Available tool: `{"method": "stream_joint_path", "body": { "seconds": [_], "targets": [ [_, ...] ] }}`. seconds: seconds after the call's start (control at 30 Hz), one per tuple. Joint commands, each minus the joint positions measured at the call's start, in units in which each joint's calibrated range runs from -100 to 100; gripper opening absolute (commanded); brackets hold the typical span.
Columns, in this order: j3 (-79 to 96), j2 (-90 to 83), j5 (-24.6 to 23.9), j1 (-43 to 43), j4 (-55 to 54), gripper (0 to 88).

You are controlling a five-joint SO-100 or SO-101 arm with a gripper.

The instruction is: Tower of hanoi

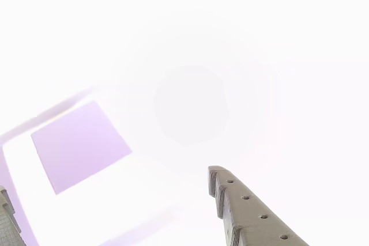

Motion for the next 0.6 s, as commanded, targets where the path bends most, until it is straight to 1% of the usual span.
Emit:
{"method": "stream_joint_path", "body": {
  "seconds": [0.0, 0.27, 0.57],
  "targets": [
    [-0.53, 5.13, 0.0, -0.69, -7.93, 42.3],
    [-3.8, 17.65, 0.0, -1.17, -17.48, 41.9],
    [-9.8, 27.9, 0.0, -3.66, -22.34, 41.7]
  ]
}}
